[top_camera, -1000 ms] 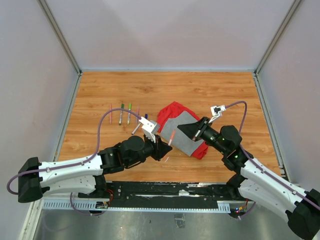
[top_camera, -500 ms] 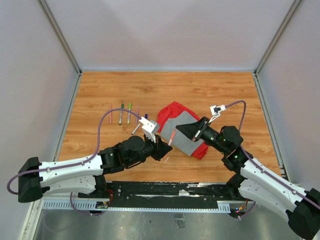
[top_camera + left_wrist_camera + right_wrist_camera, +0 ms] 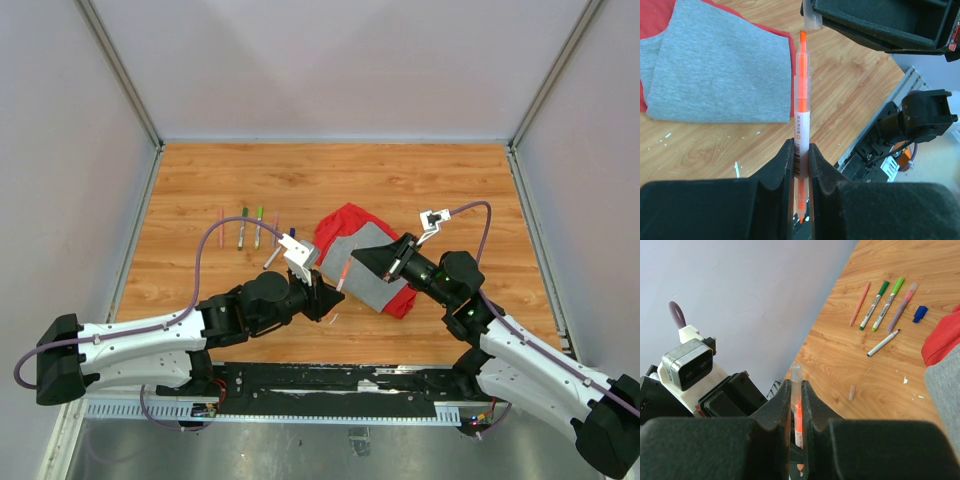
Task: Insert the pens into the pen caps
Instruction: Insert the pen cap onto the pen.
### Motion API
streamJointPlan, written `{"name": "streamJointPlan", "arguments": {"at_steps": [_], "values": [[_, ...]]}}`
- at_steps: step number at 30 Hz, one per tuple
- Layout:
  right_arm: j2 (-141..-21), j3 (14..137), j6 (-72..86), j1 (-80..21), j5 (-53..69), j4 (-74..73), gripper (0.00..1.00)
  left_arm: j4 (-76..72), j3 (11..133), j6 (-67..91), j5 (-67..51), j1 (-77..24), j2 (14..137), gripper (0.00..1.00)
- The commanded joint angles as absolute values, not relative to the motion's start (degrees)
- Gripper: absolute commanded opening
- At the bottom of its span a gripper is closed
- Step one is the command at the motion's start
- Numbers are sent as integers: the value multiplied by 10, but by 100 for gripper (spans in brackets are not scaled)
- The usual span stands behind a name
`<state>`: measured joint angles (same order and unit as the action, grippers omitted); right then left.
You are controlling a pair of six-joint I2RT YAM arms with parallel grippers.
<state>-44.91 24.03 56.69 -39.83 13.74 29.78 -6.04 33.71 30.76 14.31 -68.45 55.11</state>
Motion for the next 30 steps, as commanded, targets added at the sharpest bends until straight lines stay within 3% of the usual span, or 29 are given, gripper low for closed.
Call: {"name": "streamJointPlan", "arguments": {"at_steps": [1, 30], "values": [[-448, 248, 576, -405, 123, 319, 1, -72, 348, 297, 147, -691, 552, 1], [-457, 240, 586, -405, 130, 332, 1, -64, 350, 297, 150, -691, 555, 1]]}}
